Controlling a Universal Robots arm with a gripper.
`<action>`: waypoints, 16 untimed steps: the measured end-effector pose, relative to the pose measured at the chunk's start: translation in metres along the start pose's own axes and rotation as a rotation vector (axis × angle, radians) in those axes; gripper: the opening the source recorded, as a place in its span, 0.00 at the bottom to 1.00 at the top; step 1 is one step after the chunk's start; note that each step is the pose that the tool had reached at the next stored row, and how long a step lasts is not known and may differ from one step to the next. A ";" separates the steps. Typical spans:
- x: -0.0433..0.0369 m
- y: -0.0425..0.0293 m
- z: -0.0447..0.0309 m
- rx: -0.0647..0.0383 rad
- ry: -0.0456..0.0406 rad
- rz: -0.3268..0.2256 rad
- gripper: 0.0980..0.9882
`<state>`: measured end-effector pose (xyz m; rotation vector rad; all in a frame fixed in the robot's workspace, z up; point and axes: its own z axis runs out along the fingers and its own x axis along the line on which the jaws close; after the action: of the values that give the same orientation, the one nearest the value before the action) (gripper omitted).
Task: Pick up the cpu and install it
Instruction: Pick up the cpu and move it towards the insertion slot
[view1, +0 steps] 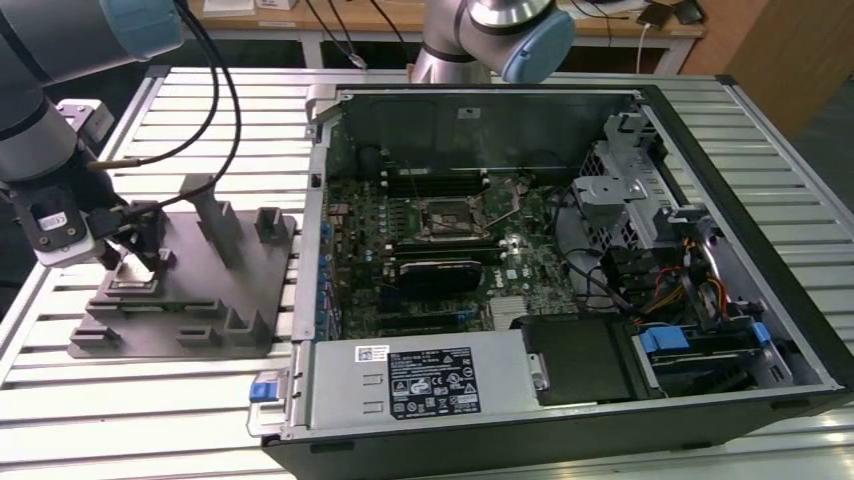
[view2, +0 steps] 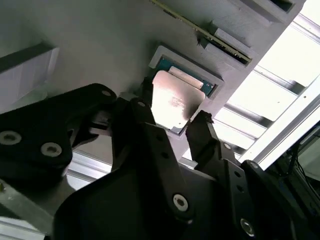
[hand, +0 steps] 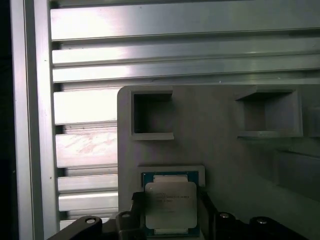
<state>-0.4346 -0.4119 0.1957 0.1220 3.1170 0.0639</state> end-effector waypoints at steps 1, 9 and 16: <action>0.0000 0.0000 0.0000 0.000 0.0000 0.000 0.48; 0.0003 -0.0001 0.0022 0.000 0.0012 -0.029 0.62; 0.0003 -0.0018 0.0094 -0.001 0.0029 -0.040 0.62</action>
<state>-0.4348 -0.4134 0.1863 0.0592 3.1208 0.0645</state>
